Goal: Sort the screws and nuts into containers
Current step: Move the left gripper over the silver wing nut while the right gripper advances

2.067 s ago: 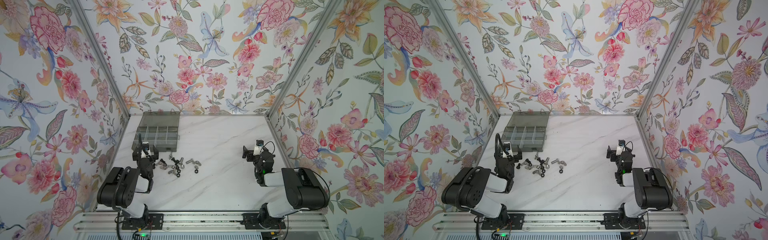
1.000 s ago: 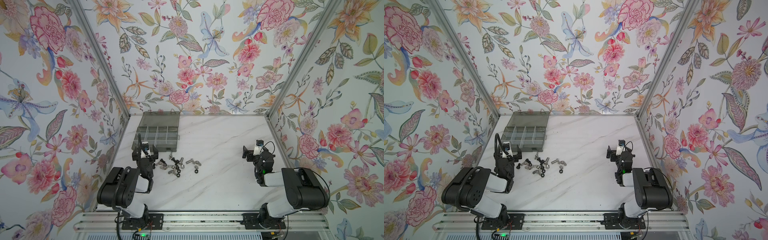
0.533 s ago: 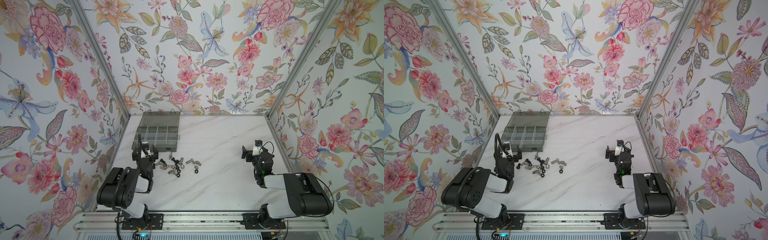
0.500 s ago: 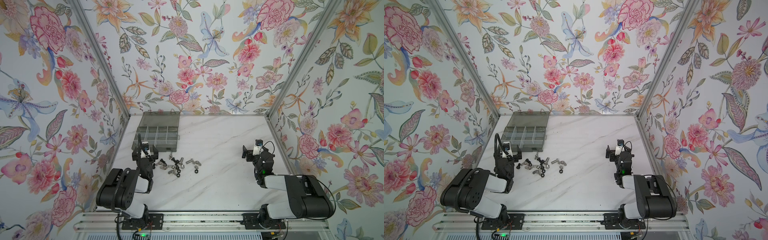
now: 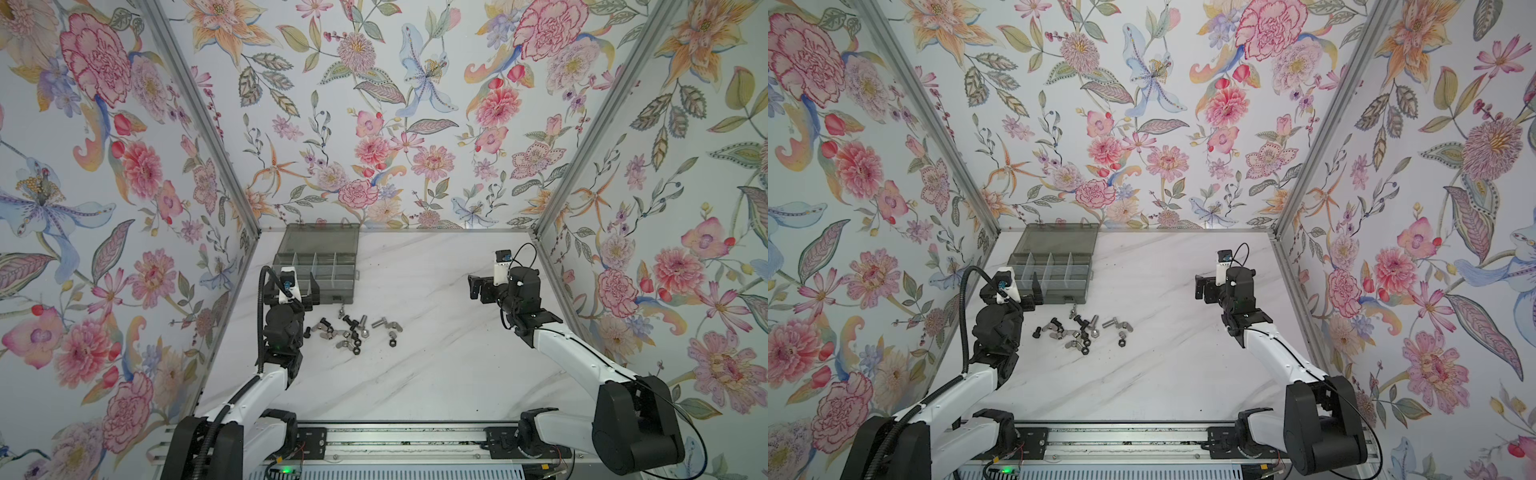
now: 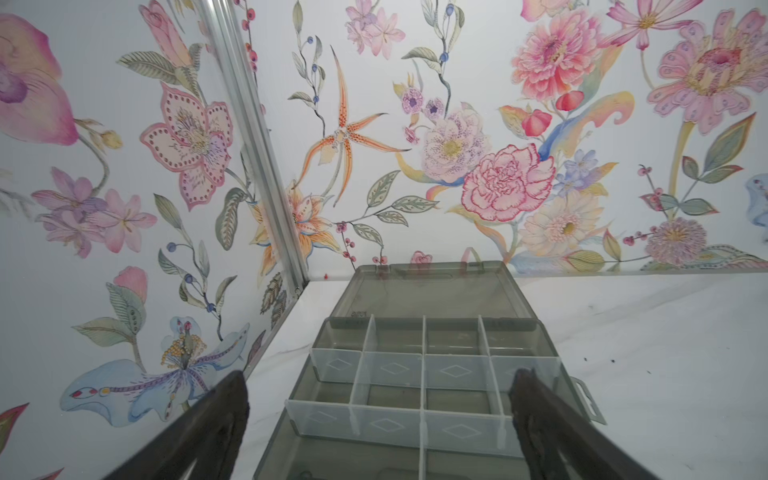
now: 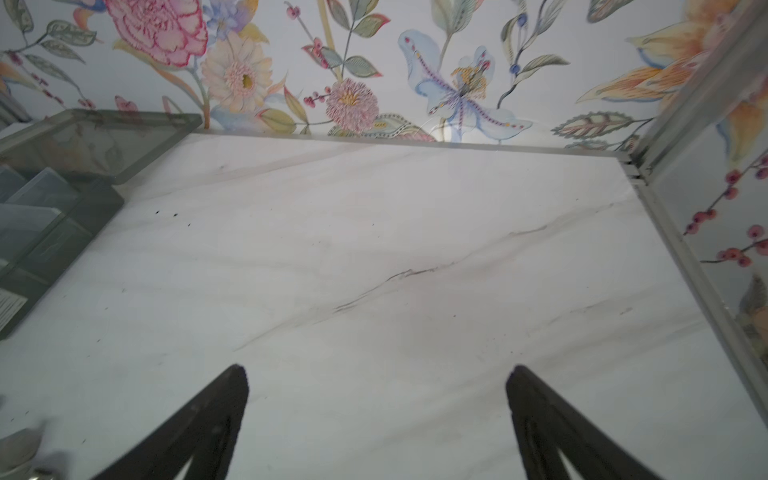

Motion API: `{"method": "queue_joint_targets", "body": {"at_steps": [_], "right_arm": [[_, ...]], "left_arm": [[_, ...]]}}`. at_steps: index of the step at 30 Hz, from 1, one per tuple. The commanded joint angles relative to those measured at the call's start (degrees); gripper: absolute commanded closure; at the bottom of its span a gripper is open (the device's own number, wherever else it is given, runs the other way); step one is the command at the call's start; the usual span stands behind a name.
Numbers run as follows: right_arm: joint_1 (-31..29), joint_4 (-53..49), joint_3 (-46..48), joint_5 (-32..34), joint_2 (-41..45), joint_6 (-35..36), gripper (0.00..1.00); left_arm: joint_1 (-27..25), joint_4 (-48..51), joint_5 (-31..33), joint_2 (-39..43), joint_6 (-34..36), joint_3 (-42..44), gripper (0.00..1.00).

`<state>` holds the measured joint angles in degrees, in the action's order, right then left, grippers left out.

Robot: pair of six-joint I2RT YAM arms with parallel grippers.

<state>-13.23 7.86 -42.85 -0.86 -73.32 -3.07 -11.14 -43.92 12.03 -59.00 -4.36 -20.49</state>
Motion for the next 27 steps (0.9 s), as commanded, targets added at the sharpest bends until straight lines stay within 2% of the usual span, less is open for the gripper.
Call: {"method": "queue_joint_targets", "body": {"at_steps": [1,8,12,18,27], "right_arm": [[-3.55,-14.72,-3.71,-1.86,-2.38,-2.91,0.01],[-11.11,-20.23,-8.09,-5.26,-6.44,-8.35,0.01],[-14.54,-20.45,-9.28,-5.52,-7.77,-10.06,0.01],[-17.55,-20.43,-10.82,-4.81,-9.12,-11.42,0.01],[-19.33,-20.46,-11.93,-3.57,-9.94,-12.02,0.01]], "left_arm": [[-2.85,14.92,-3.05,3.06,-5.77,-2.0,0.01],[-6.06,30.33,-7.09,6.21,-16.42,-3.5,0.0],[-6.75,32.52,-8.43,7.48,-19.95,-1.91,0.01],[-6.84,35.46,-9.81,4.88,-21.34,-2.38,0.01],[-7.04,42.42,-11.86,-7.17,-18.81,-10.35,0.01]]}}
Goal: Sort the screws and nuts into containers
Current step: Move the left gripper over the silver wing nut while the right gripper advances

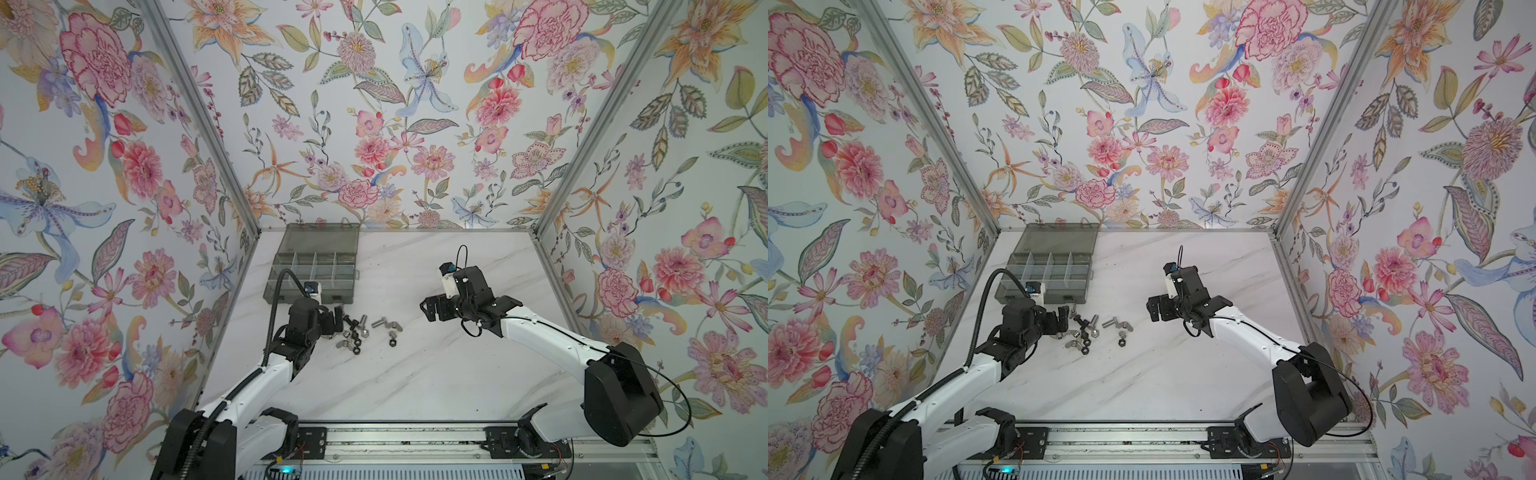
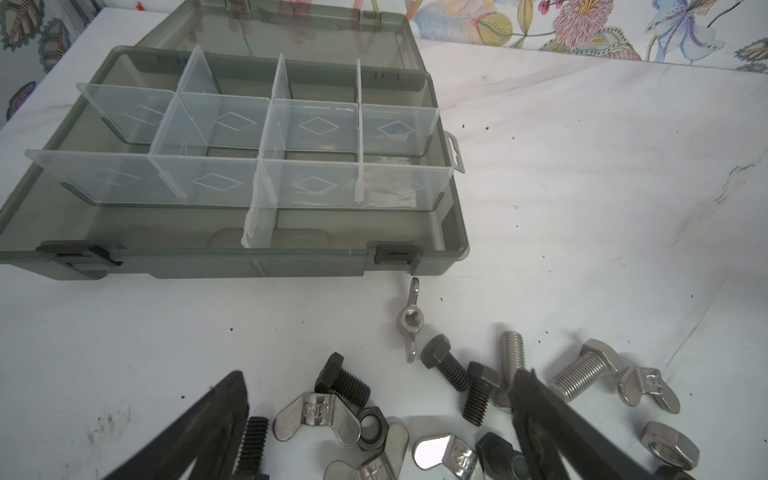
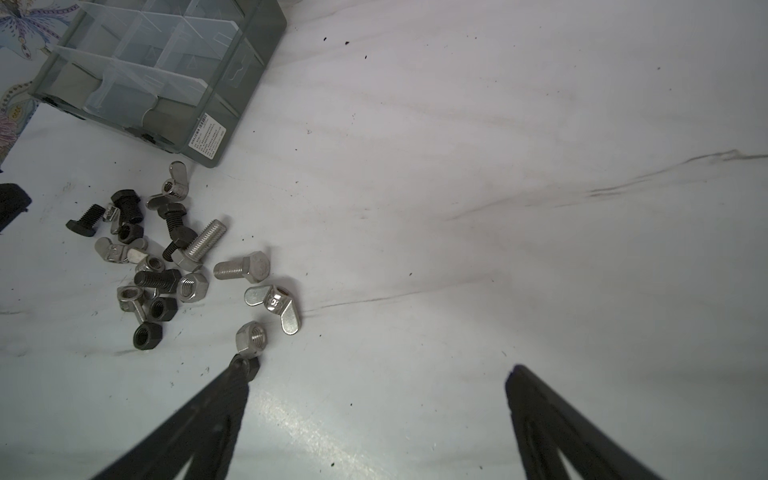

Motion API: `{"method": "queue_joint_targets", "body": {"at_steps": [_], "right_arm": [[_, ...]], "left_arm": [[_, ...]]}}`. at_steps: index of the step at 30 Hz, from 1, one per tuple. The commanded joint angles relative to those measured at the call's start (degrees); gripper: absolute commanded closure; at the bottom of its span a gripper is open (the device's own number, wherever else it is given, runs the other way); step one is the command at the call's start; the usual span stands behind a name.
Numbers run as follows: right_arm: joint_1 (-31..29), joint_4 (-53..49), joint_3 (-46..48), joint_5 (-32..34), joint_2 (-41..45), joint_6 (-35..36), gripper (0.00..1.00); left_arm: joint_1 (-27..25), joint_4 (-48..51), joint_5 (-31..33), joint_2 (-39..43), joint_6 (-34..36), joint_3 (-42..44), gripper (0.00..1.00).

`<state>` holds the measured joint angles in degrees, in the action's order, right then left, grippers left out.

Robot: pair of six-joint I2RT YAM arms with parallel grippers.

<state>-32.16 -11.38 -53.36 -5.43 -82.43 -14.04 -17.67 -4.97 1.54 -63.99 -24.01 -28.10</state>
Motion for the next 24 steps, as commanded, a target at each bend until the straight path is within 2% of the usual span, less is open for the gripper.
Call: {"method": "queue_joint_targets", "body": {"at_steps": [1,10,24], "right_arm": [[-0.51,-1.19,-1.39,1.08,-0.92,-1.07,0.01],[-0.74,-1.36,-1.16,1.94,-1.13,-1.21,0.01],[-0.8,-1.37,0.12,2.53,-0.62,-1.47,0.01]], "left_arm": [[-0.47,3.59,-1.29,-3.34,0.93,-3.39,0.01],[-0.72,3.2,-2.37,-10.51,-0.07,-7.58,0.15],[-2.14,2.37,-2.78,-21.0,-0.28,-12.57,0.25]]}}
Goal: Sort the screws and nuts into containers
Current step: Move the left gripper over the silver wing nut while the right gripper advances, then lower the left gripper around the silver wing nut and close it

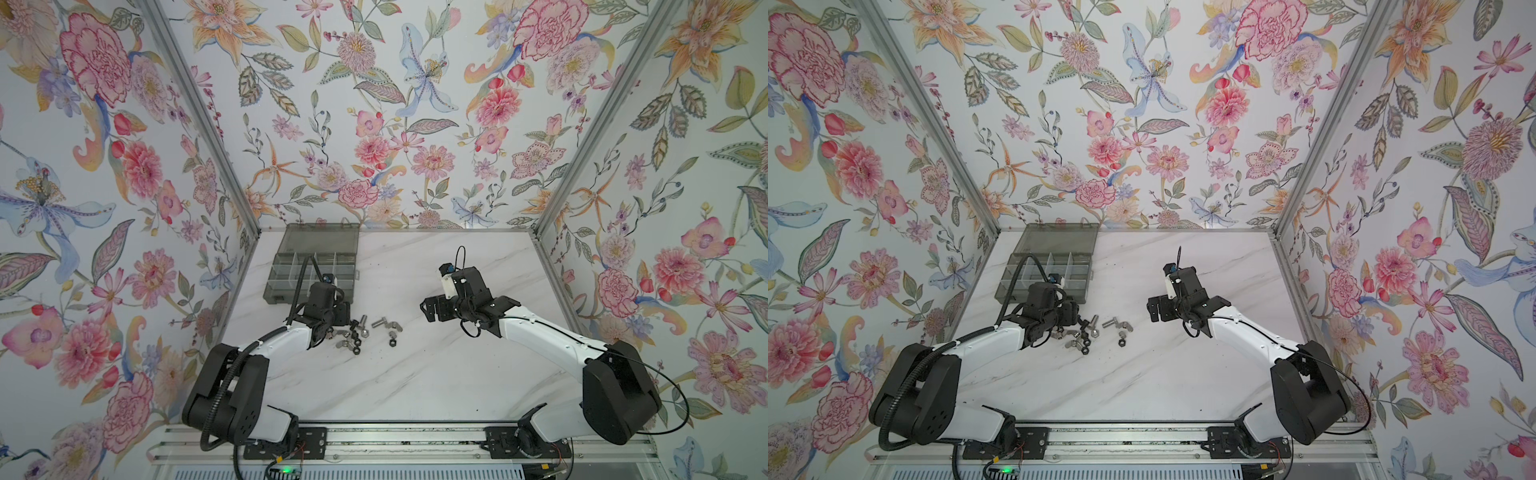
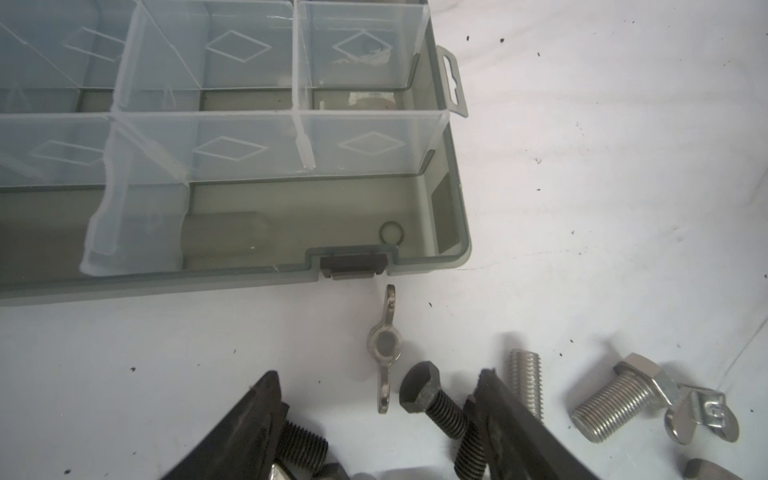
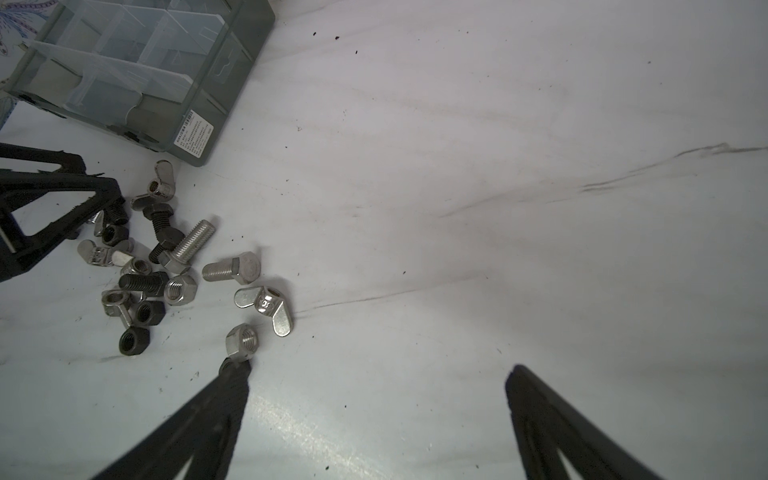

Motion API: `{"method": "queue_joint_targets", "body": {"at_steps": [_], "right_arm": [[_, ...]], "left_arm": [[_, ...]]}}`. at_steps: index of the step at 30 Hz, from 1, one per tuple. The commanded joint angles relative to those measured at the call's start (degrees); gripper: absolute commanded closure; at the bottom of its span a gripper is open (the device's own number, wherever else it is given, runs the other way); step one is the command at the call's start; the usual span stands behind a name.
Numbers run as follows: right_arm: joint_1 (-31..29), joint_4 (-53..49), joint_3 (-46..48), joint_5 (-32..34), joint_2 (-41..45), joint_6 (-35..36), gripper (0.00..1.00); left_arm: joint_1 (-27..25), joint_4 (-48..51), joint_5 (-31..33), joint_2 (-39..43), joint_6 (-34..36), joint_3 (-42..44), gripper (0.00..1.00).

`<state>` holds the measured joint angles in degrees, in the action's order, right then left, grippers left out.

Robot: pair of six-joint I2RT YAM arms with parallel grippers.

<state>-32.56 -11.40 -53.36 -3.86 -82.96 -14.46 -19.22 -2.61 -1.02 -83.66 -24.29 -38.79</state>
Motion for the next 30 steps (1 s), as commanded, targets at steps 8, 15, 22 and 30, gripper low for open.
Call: {"method": "queue_joint_targets", "body": {"at_steps": [8,15,22,30], "right_arm": [[-0.41,-1.35,0.75,1.42,-0.01,-1.04,0.01],[-0.41,-1.58,0.95,1.35,-0.02,-1.12,0.01],[-0.47,-1.52,1.01,1.45,-0.36,-1.09,0.01],[-0.41,-1.58,1.31,1.16,-0.47,-1.15,0.01]], "left_arm": [[-0.91,-0.88,0.08,-5.4,-0.02,-4.1,0.3],[-1.16,-2.13,1.01,-9.12,-0.06,-4.7,0.36],[-1.52,-2.62,2.82,-10.03,-0.39,-4.37,0.38],[-1.88,-2.96,5.24,-10.64,-0.73,-4.2,0.43]]}}
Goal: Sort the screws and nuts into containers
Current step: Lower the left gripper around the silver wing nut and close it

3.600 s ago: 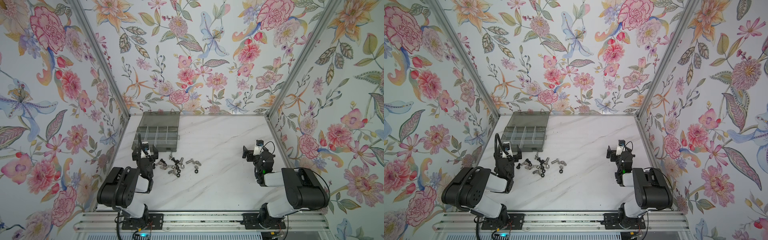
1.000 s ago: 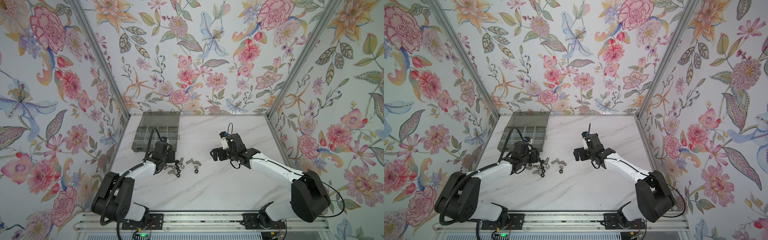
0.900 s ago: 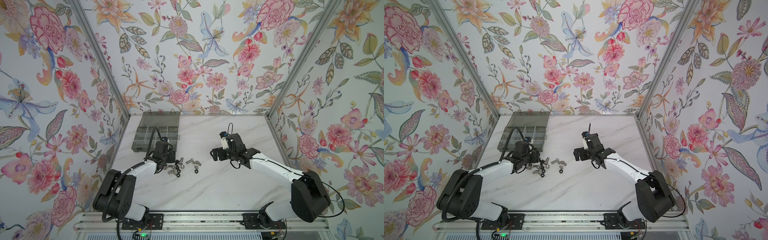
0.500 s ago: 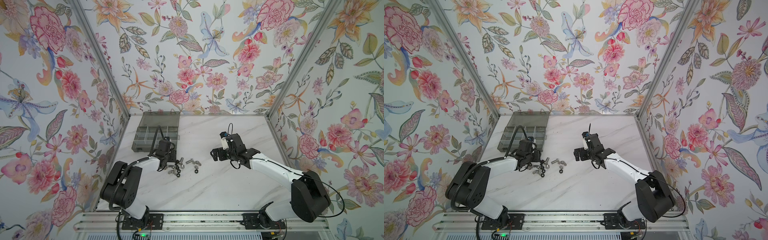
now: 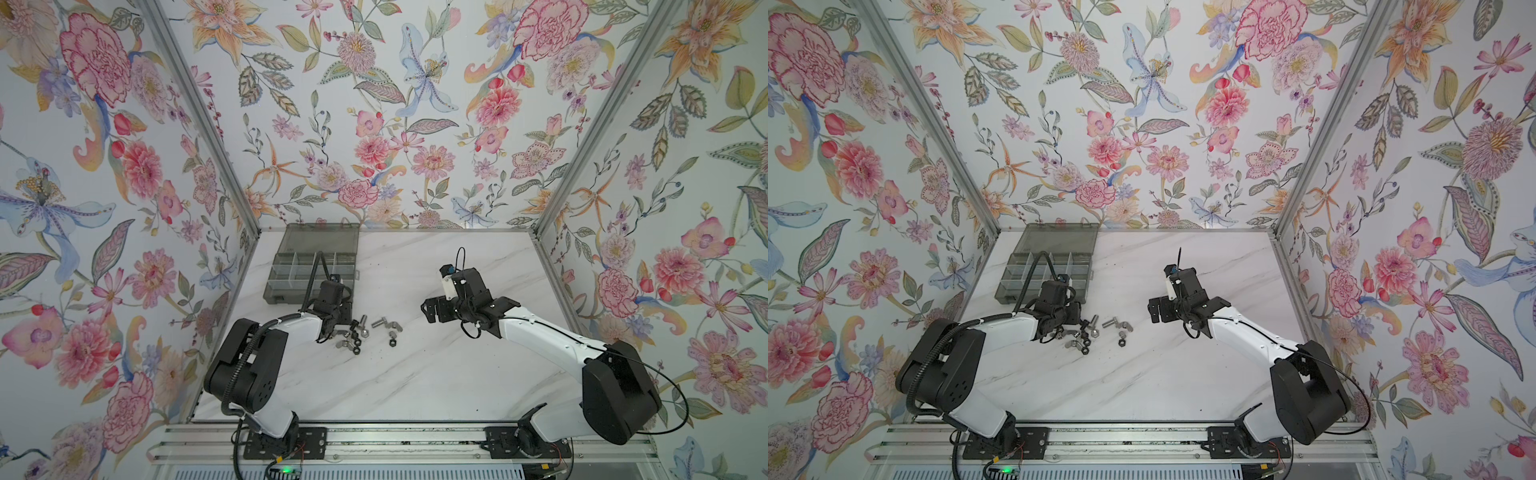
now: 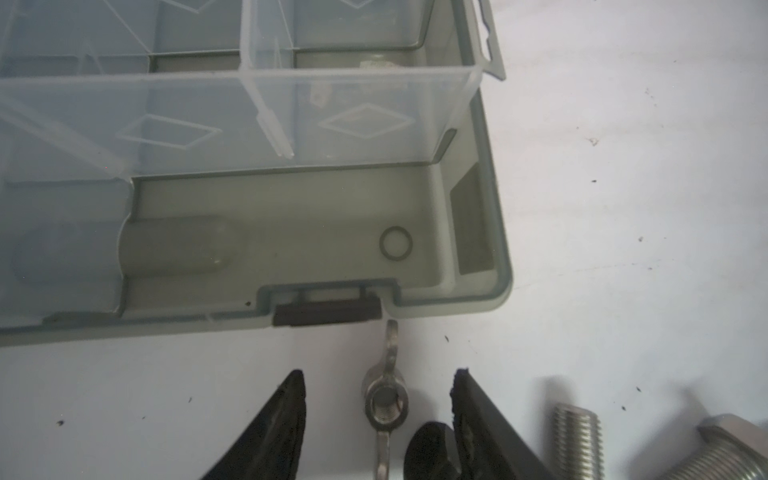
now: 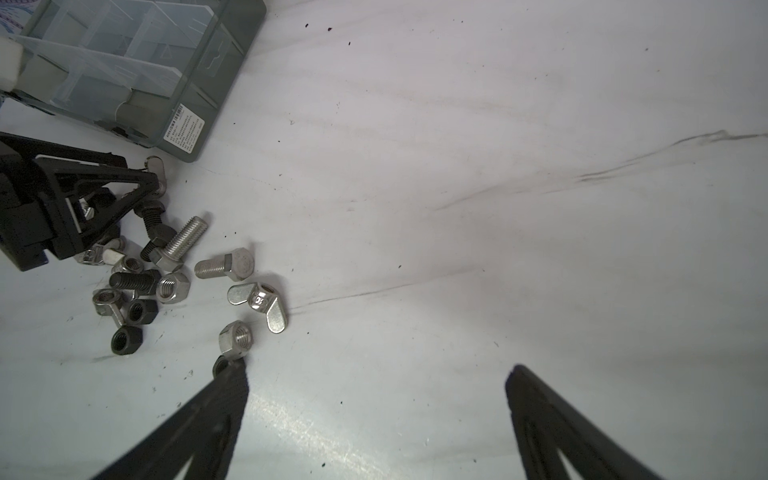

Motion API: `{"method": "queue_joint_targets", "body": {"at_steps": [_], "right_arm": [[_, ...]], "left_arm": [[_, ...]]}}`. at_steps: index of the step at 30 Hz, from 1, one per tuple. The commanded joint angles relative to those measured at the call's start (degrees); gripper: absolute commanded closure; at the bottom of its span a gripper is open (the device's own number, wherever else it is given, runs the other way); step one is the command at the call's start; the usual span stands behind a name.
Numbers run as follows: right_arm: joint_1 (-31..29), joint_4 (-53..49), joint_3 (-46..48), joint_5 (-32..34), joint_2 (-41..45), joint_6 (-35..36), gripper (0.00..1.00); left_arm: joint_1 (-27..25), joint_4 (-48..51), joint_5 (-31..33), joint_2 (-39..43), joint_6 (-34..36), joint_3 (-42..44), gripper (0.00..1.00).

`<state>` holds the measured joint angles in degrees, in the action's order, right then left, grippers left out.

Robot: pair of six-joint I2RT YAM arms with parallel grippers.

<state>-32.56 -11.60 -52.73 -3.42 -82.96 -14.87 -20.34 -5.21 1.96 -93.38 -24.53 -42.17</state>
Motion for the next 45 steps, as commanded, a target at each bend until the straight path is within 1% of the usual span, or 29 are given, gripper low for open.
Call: {"method": "queue_joint_targets", "body": {"at_steps": [1,6,8,13,24,30,36,40,45], "right_arm": [[-0.45,-1.35,0.78,0.7,-0.48,-0.71,0.01],[-0.42,-1.38,1.05,0.87,-0.53,-0.71,0.01],[-0.4,-1.32,1.13,0.77,-0.56,-0.75,0.01],[-0.47,-1.35,1.14,0.76,-0.65,-0.75,0.01],[-0.46,-1.33,1.15,0.37,-1.4,-0.77,0.01],[-0.42,-1.32,1.09,0.18,-1.8,-0.86,0.01],[-0.47,-1.32,1.3,0.23,-1.63,-0.9,0.01],[-0.4,-1.33,1.41,0.34,-1.43,-0.72,0.01],[-0.44,-1.38,1.9,0.3,-1.16,-0.75,0.01]], "left_arm": [[-0.84,-0.37,2.36,-0.86,-0.51,-0.76,0.43],[-1.24,-1.09,2.98,-0.91,-0.87,-0.03,0.45],[-1.45,-1.29,2.93,-1.07,-0.93,0.07,0.48],[-2.34,-1.38,3.67,-1.47,-1.12,0.47,0.51],[-3.04,-5.7,4.34,-1.05,-2.41,4.54,0.53],[-3.04,-4.93,4.4,-1.24,-2.36,4.56,0.53],[-2.97,-3.89,6.56,1.18,-2.24,5.9,0.53],[-3.0,-3.19,7.21,0.87,-0.64,4.03,0.53],[-2.95,-3.05,6.0,-1.46,0.01,1.54,0.53]]}}
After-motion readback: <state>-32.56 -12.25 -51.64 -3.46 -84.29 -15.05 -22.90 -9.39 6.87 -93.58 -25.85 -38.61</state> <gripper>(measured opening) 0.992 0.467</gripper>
